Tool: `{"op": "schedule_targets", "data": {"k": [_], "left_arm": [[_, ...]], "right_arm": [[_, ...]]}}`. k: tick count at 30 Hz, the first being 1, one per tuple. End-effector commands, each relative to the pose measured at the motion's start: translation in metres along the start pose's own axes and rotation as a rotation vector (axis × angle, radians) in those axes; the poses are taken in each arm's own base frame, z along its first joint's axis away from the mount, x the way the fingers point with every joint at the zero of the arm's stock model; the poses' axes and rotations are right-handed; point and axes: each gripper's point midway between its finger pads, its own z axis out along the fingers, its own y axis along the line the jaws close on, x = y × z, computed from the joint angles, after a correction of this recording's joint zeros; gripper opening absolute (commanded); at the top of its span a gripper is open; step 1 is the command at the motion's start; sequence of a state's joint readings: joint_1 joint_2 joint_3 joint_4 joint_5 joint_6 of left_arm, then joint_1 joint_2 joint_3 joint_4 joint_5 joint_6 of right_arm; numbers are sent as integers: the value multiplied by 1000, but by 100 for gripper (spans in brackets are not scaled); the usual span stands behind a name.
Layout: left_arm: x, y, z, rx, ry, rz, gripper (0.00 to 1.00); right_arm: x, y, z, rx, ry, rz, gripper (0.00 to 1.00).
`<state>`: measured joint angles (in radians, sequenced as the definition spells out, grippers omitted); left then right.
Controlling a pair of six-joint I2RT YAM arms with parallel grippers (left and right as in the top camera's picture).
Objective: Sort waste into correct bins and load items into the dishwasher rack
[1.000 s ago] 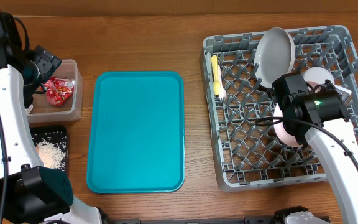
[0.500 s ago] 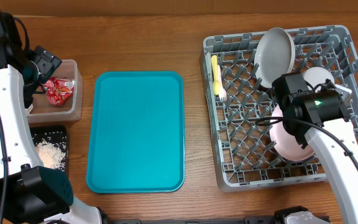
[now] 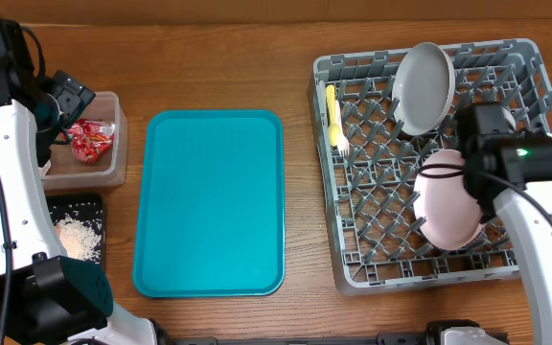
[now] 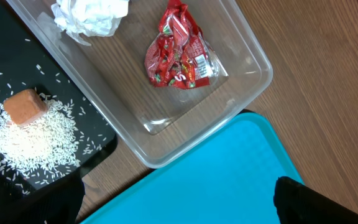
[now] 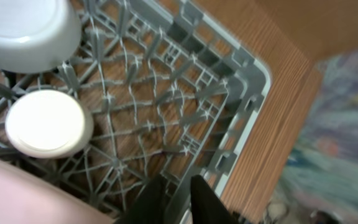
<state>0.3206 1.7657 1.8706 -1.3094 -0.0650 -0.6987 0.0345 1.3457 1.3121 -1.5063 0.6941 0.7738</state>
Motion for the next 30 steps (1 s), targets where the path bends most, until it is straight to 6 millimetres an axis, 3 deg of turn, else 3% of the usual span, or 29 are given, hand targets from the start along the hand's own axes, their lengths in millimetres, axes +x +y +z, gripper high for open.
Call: {"op": "schedule_targets", "data": {"k": [1, 4, 7, 9, 13, 20, 24, 28, 30], "left_arm": [[-1, 2, 1, -10, -8, 4, 100], [-1, 2, 0, -10, -9, 4, 100], [-1, 2, 0, -10, -9, 4, 100], [-1, 2, 1, -10, -8, 4, 100], [-1, 2, 1, -10, -8, 4, 100], [-1, 2, 0, -10, -8, 4, 100], [-1, 2, 0, -10, -9, 4, 100], [-1, 2, 0, -10, -8, 4, 100], [-1, 2, 0, -10, -9, 4, 100]], "right_arm": [[15, 13, -2, -146, 165, 69, 11], [32, 19, -3, -226, 286, 7, 9], [50, 10, -8, -211, 367, -52, 10], [59, 5, -10, -199, 407, -69, 14], [70, 15, -17, -276, 467, -122, 22], [63, 32, -6, -284, 465, -135, 26], [55, 59, 11, -298, 465, -130, 26], [47, 87, 30, -315, 458, -122, 14], [47, 92, 31, -324, 463, -120, 12]]}}
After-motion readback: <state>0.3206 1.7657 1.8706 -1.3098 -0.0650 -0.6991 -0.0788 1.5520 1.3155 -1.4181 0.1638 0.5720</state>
